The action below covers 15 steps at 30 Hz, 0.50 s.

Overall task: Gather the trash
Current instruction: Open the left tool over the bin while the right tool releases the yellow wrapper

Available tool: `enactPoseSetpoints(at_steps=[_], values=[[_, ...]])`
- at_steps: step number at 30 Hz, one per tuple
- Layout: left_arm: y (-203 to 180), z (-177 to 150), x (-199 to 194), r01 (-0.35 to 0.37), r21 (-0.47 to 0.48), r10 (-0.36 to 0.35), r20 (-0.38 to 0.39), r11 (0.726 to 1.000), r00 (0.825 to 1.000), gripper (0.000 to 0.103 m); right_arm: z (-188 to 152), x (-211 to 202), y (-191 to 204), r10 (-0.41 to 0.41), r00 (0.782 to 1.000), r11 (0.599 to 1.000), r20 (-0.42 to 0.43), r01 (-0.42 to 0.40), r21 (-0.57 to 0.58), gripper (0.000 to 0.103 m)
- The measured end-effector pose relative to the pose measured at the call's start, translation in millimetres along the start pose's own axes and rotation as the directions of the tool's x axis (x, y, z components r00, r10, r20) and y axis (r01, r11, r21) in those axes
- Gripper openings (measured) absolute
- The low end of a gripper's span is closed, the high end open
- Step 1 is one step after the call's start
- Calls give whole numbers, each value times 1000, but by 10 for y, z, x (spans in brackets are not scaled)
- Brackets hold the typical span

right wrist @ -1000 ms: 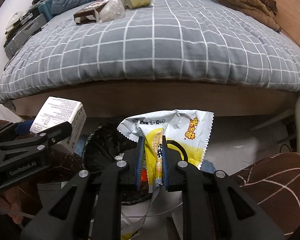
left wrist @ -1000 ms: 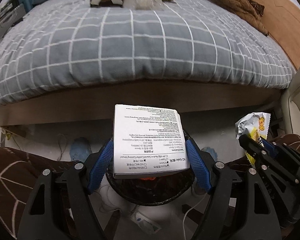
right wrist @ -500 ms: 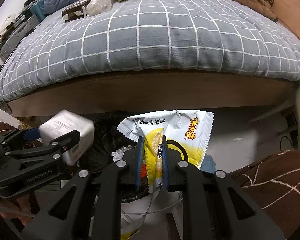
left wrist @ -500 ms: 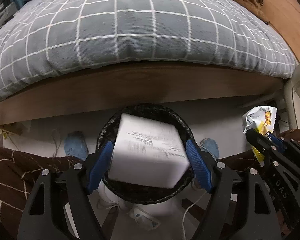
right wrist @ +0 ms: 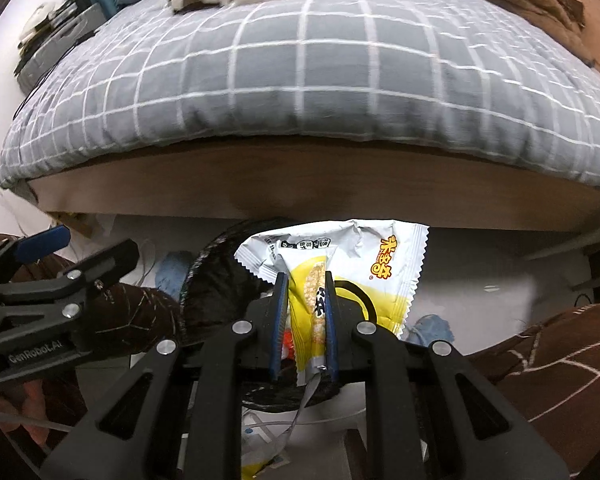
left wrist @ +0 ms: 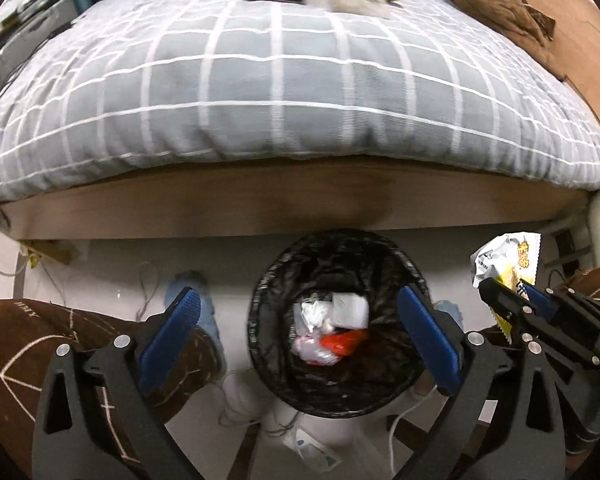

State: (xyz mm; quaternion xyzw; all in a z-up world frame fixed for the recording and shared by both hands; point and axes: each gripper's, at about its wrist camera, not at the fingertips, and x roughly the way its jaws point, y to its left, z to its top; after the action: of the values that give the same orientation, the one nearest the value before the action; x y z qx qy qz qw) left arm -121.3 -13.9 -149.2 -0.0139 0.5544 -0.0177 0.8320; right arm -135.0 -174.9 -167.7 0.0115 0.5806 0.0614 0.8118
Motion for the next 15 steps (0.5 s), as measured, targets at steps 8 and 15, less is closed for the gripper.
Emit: enactPoseSetpoints(at_steps=[8, 15], values=[[426, -8, 71, -29, -63, 28, -23, 998, 999, 97, 87, 217, 325, 29, 999, 999, -43, -30, -39, 18], [629, -16, 144, -39, -71, 37, -29, 997, 999, 97, 43, 409, 471, 32, 996, 997, -88, -38, -67, 21]])
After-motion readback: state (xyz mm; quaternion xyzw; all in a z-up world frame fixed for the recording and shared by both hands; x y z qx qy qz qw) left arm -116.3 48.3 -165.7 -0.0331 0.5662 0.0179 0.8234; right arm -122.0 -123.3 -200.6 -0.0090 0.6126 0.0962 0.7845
